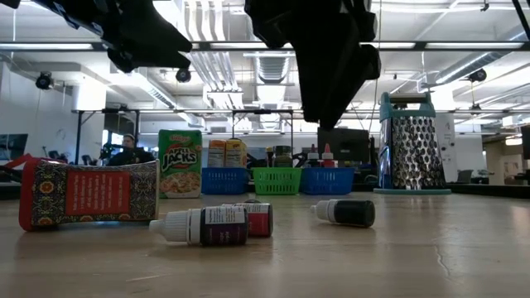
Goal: Pick & Place Kitchen Items
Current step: Put the small green food bottle coloring into the right blue bin
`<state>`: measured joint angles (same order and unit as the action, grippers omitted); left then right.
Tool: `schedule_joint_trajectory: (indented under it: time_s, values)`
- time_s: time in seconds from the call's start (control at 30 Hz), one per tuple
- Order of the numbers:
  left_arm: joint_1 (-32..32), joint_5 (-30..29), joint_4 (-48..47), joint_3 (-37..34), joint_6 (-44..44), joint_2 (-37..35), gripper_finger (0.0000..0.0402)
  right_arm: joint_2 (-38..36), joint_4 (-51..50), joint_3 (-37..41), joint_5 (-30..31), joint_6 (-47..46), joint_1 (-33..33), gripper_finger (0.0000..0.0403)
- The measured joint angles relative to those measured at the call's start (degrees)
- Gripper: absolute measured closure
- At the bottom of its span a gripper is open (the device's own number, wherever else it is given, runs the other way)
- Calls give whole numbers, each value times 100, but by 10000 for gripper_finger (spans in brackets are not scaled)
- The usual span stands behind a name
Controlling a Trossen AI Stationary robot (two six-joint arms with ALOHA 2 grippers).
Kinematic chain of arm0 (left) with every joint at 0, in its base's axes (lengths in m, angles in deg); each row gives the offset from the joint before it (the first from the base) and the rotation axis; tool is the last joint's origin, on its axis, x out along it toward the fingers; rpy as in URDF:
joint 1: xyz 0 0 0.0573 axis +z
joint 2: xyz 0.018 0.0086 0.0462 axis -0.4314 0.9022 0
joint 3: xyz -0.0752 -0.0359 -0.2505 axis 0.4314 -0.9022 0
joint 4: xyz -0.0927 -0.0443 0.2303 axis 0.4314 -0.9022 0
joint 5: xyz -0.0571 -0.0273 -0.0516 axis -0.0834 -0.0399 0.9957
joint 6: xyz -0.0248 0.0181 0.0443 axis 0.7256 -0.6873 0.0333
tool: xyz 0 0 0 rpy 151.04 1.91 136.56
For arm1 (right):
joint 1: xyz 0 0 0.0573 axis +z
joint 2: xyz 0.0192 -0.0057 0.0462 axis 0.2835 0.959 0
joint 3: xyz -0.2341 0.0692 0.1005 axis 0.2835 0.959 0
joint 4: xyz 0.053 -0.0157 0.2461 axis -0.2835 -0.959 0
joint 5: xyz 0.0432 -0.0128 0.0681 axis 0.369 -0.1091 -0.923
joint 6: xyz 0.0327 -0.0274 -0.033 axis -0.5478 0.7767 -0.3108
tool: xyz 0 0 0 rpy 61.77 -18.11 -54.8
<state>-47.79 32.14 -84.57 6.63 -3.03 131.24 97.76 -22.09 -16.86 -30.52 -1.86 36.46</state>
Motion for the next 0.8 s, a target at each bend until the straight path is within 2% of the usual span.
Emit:
schedule_joint_trajectory:
  time_s: [0.2, 0.43, 0.8]
  values:
    - [0, 7, -4, 0, -5, 0, 170, 0, 140, 23, -10, -232, 2, 175]
    - [0, 9, -4, -2, -9, 0, 170, 0, 243, 102, -8, -587, 35, 161]
    - [0, 11, -7, -4, -16, 0, 170, 0, 705, 363, 5, -673, 153, 184]
